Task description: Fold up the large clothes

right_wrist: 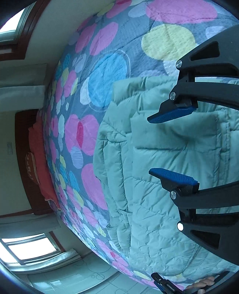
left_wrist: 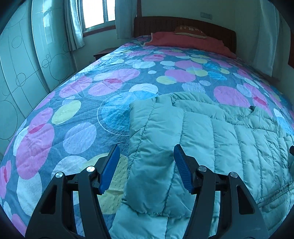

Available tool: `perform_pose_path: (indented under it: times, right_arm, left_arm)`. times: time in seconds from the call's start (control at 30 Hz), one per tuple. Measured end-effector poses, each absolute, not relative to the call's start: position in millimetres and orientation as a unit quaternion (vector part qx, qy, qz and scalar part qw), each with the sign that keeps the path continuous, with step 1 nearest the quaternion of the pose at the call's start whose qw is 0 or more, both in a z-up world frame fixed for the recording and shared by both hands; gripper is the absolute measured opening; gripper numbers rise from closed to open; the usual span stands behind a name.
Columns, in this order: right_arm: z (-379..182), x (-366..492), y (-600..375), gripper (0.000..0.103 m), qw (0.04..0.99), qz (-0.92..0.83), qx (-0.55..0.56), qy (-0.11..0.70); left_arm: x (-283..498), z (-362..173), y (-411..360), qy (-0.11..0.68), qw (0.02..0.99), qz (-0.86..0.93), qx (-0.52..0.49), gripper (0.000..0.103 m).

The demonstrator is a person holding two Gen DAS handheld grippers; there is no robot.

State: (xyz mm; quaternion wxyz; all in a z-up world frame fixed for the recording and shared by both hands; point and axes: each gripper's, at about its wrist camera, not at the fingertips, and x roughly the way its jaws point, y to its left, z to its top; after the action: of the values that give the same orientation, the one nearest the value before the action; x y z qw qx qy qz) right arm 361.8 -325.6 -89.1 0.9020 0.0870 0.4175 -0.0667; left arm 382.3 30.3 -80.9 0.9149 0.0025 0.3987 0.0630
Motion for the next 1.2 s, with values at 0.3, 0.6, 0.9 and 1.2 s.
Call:
perform_pose_path:
  times: [0.3, 0.6, 0.9, 1.2]
  right_arm:
    - [-102, 368, -318, 0.053, 0.893, -0.078, 0.078, 0.436]
    - [-122, 339, -301, 0.056, 0.888, -0.065, 0.056, 0.452]
    - [-119, 317, -301, 0.061, 0.89, -0.067, 0.05, 0.449]
    - [-96, 199, -339, 0.062, 0.882, -0.077, 0.13, 0.447]
  left_arm:
    - [388, -101, 29, 0.424, 0.902, 0.076, 0.013, 0.061]
    - [368, -114, 14, 0.435, 0.899, 0.05, 0.025, 0.062]
    - [343, -107, 32, 0.442, 0.896, 0.048, -0.023, 0.062]
    - [246, -91, 84, 0.464, 0.879, 0.061, -0.095, 0.062]
